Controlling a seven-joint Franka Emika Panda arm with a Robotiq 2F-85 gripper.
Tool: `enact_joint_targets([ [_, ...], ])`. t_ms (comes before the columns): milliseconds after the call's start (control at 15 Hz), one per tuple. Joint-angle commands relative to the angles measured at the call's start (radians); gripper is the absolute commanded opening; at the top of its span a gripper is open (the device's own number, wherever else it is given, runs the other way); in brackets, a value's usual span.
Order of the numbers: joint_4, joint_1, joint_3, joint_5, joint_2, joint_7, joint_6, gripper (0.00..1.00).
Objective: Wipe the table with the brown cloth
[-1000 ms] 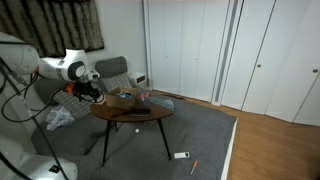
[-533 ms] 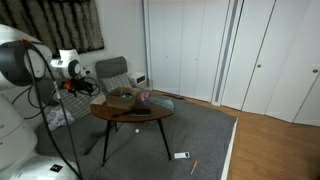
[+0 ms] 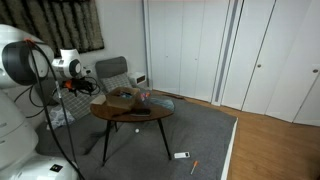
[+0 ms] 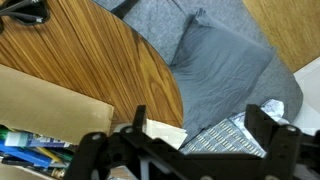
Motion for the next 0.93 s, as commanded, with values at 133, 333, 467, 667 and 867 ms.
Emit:
enact_joint_targets([
  [133,0.066,0.01,0.002,-0.065,0.053,0.072,-0.014,1.0],
  [333,0.19,0.032,0.024,-0.203,0.155,0.225,-0.059,1.0],
  [467,0.281,0.067,0.028,-0.309,0.232,0.337,-0.112,1.0],
  [667,0.43,0.143,0.005,-0.4,0.366,0.449,-0.2,1.0],
  [867,0.571,0.211,-0.034,-0.424,0.491,0.49,-0.258,1.0],
])
